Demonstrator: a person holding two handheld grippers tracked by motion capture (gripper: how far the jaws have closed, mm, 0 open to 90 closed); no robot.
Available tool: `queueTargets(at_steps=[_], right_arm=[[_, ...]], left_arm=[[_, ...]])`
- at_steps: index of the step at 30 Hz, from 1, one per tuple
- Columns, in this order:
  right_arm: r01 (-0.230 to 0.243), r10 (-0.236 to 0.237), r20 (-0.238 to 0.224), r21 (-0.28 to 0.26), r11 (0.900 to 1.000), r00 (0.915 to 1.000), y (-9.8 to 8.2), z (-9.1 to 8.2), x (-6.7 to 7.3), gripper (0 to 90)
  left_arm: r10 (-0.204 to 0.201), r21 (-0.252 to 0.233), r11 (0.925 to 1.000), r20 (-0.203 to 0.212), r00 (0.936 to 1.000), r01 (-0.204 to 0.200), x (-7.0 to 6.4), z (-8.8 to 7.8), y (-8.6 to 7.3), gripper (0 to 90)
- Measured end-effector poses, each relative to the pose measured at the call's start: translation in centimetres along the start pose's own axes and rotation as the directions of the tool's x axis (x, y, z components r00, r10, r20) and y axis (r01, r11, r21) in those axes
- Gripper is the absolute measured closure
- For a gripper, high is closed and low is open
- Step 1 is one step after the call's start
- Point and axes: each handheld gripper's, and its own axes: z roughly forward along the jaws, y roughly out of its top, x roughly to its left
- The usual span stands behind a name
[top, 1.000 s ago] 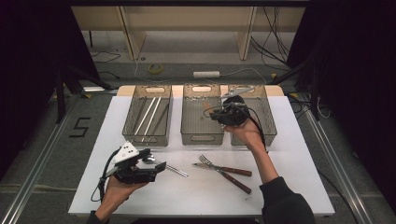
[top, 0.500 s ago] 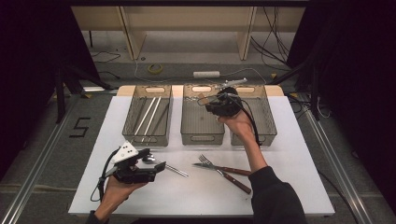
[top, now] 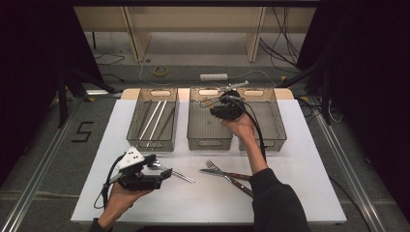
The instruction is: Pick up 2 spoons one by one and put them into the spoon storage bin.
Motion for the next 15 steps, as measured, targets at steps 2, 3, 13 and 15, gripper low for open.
queueTargets(at_steps=[2,3,13,15], right_arm=[[-0.002,0.002,0.002,0.005,1.0,1.0,0.0,0.3,0.1,78.0],[-0.001,0.001,0.005,0.009,1.0,1.0,0.0,0.5,0.1,78.0],[-0.017,0.016,0.023,0.043,0.999,0.9996,-0.6,1.9,-0.1,77.9],[-0.015,0.014,0.025,0.049,0.999,0.9996,-0.7,2.1,0.0,77.8]], left_arm=[[-0.002,-0.001,1.0,-0.002,1.0,0.002,0.0,0.0,0.0,17.5],[-0.001,0.001,1.0,-0.003,1.0,0.001,0.1,0.0,0.0,17.5],[0.0,0.006,1.0,-0.006,1.0,0.0,0.2,-0.1,0.0,17.5],[0.003,0.008,1.0,-0.01,0.9999,-0.003,0.2,-0.1,0.0,17.5]])
